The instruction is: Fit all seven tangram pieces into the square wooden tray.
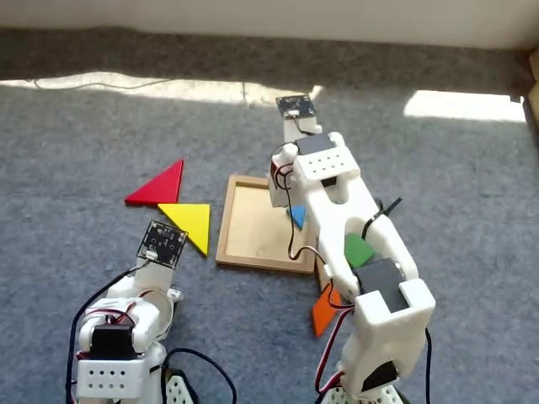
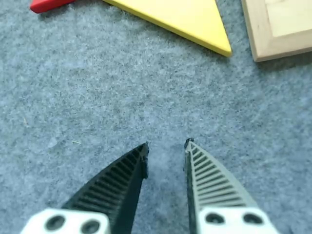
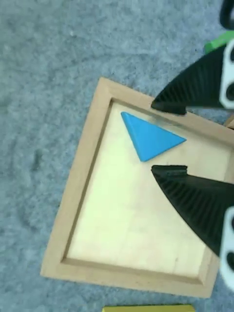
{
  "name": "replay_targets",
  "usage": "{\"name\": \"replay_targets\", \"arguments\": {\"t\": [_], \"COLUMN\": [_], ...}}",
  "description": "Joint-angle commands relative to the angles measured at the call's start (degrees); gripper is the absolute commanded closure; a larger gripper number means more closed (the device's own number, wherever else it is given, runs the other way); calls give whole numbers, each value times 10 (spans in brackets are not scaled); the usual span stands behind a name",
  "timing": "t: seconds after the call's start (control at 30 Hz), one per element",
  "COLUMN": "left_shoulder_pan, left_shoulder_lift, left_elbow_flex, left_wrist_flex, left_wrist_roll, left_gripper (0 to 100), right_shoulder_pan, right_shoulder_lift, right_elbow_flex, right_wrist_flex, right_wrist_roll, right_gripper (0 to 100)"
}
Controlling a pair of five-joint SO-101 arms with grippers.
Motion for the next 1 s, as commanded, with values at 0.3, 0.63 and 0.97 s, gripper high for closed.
{"name": "replay_targets", "arguments": {"t": [0.3,0.63,0.97], "left_shoulder_pan": [7,7,7], "left_shoulder_lift": [-29,-29,-29], "left_elbow_flex": [11,11,11], "left_wrist_flex": [3,3,3], "left_wrist_roll": [1,1,1], "left_gripper": [867,867,867], "right_shoulder_pan": [3,60,73], "right_shoulder_lift": [-8,-8,-109], "right_elbow_flex": [58,74,75], "right_wrist_flex": [-75,-80,-33], "right_wrist_roll": [81,83,118], "right_gripper": [991,991,991]}}
